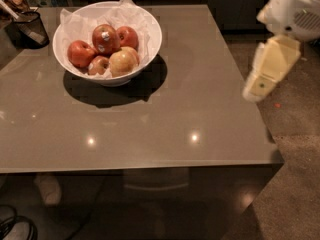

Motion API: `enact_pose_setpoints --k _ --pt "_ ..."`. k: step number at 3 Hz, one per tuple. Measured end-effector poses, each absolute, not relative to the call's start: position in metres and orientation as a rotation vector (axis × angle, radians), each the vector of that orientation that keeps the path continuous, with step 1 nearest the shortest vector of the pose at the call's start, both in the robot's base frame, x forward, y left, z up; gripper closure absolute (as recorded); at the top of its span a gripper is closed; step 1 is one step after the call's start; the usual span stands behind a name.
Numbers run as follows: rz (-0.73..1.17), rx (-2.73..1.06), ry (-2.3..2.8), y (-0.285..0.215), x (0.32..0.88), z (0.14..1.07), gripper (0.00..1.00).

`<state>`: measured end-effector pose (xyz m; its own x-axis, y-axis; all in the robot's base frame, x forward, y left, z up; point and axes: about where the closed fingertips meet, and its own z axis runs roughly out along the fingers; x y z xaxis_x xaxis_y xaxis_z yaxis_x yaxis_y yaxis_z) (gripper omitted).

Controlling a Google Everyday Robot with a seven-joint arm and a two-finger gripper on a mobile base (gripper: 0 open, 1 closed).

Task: Pick apple from white bowl

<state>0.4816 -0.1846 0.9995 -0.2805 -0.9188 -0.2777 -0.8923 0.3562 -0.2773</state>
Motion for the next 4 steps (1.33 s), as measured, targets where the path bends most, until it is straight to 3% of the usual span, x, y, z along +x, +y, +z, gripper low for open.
enact_pose_setpoints --k 1,3,4 --pt "-0.091 -1.659 2.168 -0.156 0.502 1.012 0.0" --pt "-0.096 -1.653 2.156 -0.154 0.502 1.016 0.0" --pt "-0.065 -1.685 2.125 -0.12 0.524 1.022 0.0"
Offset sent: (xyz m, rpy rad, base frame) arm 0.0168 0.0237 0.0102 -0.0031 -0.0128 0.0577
